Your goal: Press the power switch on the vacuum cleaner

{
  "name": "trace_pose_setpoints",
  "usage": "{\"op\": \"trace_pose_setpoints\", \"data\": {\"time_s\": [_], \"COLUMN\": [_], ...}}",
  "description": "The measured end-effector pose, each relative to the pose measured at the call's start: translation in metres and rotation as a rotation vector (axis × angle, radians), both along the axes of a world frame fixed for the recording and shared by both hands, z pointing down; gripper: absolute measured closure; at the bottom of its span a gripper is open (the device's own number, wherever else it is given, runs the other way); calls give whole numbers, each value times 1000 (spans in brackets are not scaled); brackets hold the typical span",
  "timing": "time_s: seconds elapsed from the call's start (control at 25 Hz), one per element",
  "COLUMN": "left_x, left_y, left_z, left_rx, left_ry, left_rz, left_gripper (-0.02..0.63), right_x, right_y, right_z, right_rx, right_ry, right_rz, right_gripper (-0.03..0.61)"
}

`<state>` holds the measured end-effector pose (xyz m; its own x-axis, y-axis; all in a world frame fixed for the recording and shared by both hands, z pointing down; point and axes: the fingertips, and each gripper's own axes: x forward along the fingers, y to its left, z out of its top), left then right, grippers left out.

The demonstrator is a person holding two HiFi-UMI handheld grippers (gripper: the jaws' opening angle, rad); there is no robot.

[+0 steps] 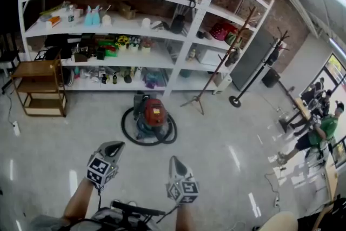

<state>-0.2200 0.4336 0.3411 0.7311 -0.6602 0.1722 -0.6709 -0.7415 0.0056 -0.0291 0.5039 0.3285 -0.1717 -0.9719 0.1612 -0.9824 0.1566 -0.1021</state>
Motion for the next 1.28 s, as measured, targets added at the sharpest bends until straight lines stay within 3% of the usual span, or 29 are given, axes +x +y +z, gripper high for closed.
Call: {"op": "trace_pose_setpoints", "data": {"time_s": [0.88,1.28], "left_x": [42,58], "left_y": [-13,-34], "left_z": [10,13], "left_rx": [3,3], "left_ry": [-12,-25], "left_rz": [-49,-32], "left_gripper": [604,604], "right_x": [39,48], "right_y": [-21,-43], "right_z": [9,13], "right_rx": [0,2], "right_ry": [-12,-29], "right_rz": [-73,-82], "right_gripper": [566,566]}}
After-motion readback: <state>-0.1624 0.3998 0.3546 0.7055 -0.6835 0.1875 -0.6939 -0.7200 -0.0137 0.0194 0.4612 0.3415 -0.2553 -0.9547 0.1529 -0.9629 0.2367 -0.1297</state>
